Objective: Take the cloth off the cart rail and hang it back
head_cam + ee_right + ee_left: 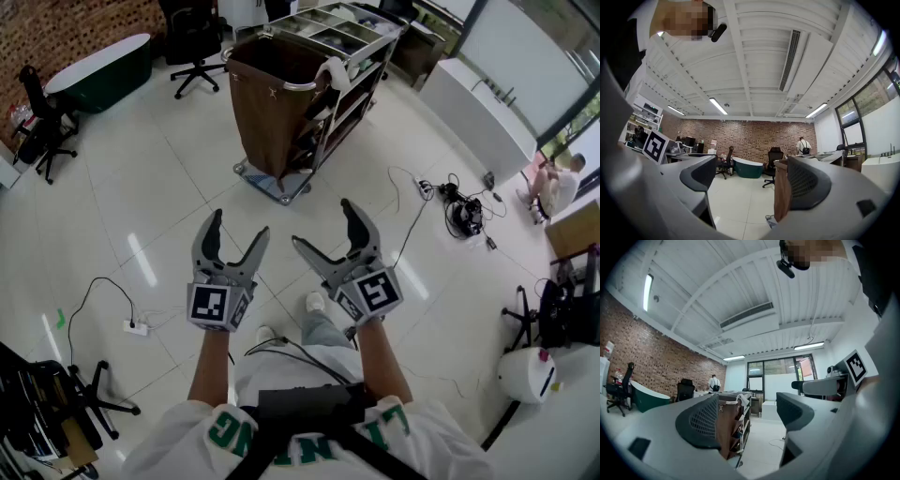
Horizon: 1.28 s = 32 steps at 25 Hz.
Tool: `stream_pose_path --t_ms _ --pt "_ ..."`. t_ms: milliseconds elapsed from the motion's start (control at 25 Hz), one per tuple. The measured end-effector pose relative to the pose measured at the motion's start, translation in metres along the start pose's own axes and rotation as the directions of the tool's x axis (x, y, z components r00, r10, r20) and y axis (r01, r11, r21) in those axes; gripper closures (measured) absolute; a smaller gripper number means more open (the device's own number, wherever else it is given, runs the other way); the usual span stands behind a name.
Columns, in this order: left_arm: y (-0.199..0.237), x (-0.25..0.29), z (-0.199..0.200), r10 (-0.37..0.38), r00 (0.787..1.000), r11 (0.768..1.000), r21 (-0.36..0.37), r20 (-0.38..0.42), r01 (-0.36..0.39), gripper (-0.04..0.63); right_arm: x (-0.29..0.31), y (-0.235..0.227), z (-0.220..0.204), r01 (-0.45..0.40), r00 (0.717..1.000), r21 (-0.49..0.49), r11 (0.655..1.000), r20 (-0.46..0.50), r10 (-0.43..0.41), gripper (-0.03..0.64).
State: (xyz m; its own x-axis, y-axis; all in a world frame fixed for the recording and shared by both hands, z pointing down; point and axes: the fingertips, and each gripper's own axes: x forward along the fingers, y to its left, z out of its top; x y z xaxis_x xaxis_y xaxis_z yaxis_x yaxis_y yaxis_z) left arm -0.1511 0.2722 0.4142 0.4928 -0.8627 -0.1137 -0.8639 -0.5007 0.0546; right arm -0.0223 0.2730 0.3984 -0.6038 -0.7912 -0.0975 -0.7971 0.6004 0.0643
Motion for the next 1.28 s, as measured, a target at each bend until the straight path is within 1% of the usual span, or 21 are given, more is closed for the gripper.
stream_pose_path --t_ms 120,200,280,360,440,560,640,760,800,880,960,1120,1200,1280 --pt "-0.004 0.030 -0.020 -0.005 1.000 0.998 0.062 -0.001 0.005 0.222 0.000 -0.036 -0.007 0.003 1.000 0.019 1.000 0.017 -0.003 0.129" --pt "-0.014 0.054 -0.023 -0.006 1.000 0.997 0.082 -0.015 0.008 0.223 0.002 -0.066 -0.014 0.005 1.000 0.049 0.999 0.023 -0.006 0.129" --pt "-0.023 0.080 -0.021 0.001 1.000 0.996 0.089 -0.023 0.001 0.222 0.007 -0.098 -0.015 -0.002 0.999 0.070 0.998 0.035 0.000 0.130" --pt "-0.031 0.107 -0.012 0.012 1.000 0.996 0.085 -0.011 -0.011 0.224 0.012 -0.127 -0.007 -0.023 0.998 0.057 0.998 0.061 0.019 0.130" --pt "-0.040 0.138 0.000 0.031 0.999 0.996 0.085 0.008 -0.032 0.224 0.018 -0.157 0.000 -0.042 0.996 0.023 0.999 0.078 0.040 0.132" --pt "-0.054 0.180 -0.004 0.048 0.999 0.992 0.116 0.025 -0.051 0.224 0.018 -0.201 -0.005 -0.055 0.996 -0.017 0.998 0.071 0.056 0.133" --pt "-0.066 0.200 -0.009 0.050 0.999 0.991 0.124 0.015 -0.052 0.224 0.016 -0.222 -0.014 -0.068 0.996 -0.034 0.997 0.051 0.070 0.135" --pt "-0.083 0.218 -0.019 0.057 0.998 0.991 0.121 -0.011 -0.056 0.224 0.014 -0.243 -0.028 -0.095 0.995 -0.007 0.995 0.021 0.095 0.135" --pt "-0.087 0.225 -0.023 0.058 0.998 0.991 0.122 -0.020 -0.055 0.224 0.014 -0.250 -0.031 -0.104 0.994 0.009 0.995 0.019 0.104 0.143" --pt "-0.091 0.237 -0.030 0.059 0.998 0.991 0.121 -0.036 -0.054 0.224 0.019 -0.261 -0.036 -0.127 0.992 0.048 0.991 0.025 0.126 0.182" --pt "-0.090 0.245 -0.035 0.063 0.997 0.991 0.118 -0.050 -0.057 0.224 0.026 -0.268 -0.041 -0.142 0.990 0.089 0.986 0.030 0.140 0.187" --pt "-0.074 0.261 -0.039 0.073 0.996 0.991 0.113 -0.054 -0.066 0.224 0.047 -0.275 -0.054 -0.155 0.988 0.117 0.981 0.008 0.156 0.187" --pt "-0.058 0.271 -0.039 0.073 0.996 0.992 0.107 -0.047 -0.068 0.224 0.061 -0.277 -0.060 -0.157 0.987 0.116 0.981 0.000 0.158 0.187" --pt "-0.039 0.285 -0.041 0.067 0.997 0.991 0.121 -0.043 -0.061 0.224 0.078 -0.280 -0.067 -0.151 0.988 0.117 0.982 0.003 0.152 0.187"
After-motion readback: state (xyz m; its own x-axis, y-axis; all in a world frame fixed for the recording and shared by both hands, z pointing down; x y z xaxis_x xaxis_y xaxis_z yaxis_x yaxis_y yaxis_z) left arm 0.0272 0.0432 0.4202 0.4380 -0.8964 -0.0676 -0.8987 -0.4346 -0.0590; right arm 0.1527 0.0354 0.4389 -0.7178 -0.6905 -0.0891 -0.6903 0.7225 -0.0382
